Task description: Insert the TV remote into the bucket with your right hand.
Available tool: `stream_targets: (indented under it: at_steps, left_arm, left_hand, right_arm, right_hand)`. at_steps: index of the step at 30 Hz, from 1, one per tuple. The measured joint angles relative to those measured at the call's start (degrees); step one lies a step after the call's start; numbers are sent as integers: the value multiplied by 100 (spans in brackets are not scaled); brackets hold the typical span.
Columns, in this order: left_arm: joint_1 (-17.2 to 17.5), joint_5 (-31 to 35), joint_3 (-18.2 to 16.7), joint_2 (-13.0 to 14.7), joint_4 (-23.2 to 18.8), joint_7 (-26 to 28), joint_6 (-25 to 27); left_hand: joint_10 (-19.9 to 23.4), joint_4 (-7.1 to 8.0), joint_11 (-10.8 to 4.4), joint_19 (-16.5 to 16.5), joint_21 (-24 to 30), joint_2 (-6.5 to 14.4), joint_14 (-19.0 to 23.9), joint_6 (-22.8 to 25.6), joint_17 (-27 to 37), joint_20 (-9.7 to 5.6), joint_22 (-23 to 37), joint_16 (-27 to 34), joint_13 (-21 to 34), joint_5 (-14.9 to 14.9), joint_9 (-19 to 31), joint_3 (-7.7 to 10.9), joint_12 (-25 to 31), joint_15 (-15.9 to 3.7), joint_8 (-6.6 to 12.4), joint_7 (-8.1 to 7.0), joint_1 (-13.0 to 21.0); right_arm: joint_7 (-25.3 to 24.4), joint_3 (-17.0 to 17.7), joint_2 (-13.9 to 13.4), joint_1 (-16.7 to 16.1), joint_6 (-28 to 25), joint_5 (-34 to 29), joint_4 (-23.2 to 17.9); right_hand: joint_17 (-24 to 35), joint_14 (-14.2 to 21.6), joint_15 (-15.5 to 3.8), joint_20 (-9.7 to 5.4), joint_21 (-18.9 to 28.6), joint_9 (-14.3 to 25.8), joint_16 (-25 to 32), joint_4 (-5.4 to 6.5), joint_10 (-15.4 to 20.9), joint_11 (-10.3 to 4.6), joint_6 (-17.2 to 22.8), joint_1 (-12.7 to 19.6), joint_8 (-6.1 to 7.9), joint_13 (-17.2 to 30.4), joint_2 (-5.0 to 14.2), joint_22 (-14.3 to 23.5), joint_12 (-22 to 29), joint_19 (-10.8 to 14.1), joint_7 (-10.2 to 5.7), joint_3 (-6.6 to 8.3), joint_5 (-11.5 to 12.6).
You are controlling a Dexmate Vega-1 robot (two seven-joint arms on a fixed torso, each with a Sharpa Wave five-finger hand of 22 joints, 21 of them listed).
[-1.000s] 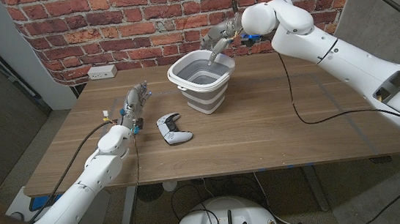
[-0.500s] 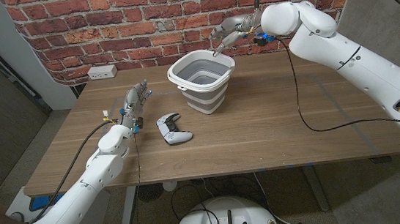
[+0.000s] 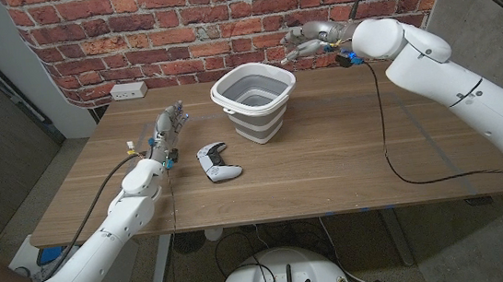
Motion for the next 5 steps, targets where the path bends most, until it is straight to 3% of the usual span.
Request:
stream_targets:
  at_steps: [3, 4, 5]
  left_arm:
    - [-12, -4, -5, -13, 48, -28, -48]
    - [-23, -4, -6, -21, 66, -28, -48]
    - [-38, -4, -7, -34, 90, -28, -48]
  left_hand:
    - [0, 0, 0, 0, 0, 0, 0, 0, 0, 0, 0, 0, 0, 0, 0, 0, 0, 0, 0, 0, 0]
    - [0, 0, 0, 0, 0, 0, 0, 0, 0, 0, 0, 0, 0, 0, 0, 0, 0, 0, 0, 0, 0]
    - [0, 0, 0, 0, 0, 0, 0, 0, 0, 0, 0, 0, 0, 0, 0, 0, 0, 0, 0, 0, 0]
  right_arm:
    - [-275, 0, 0, 0, -8, 284, 0]
    - [-386, 198, -70, -262, -5, 407, -22]
    - [-471, 198, -70, -262, 7, 500, -22]
  right_hand:
    - [-11, -119, 27, -26, 0, 0, -81, 0, -33, 29, 28, -31, -22, -27, 29, 0, 0, 21, 28, 0, 14]
    - [-22, -145, 16, -71, 0, -14, -86, 0, -55, 8, 31, -38, -39, -44, 22, 0, 0, 12, 31, 0, 14]
    - [-27, -153, 8, -94, 0, -23, -114, 0, -63, 0, 31, -52, -44, -51, 7, 0, 0, -12, 31, 0, 14]
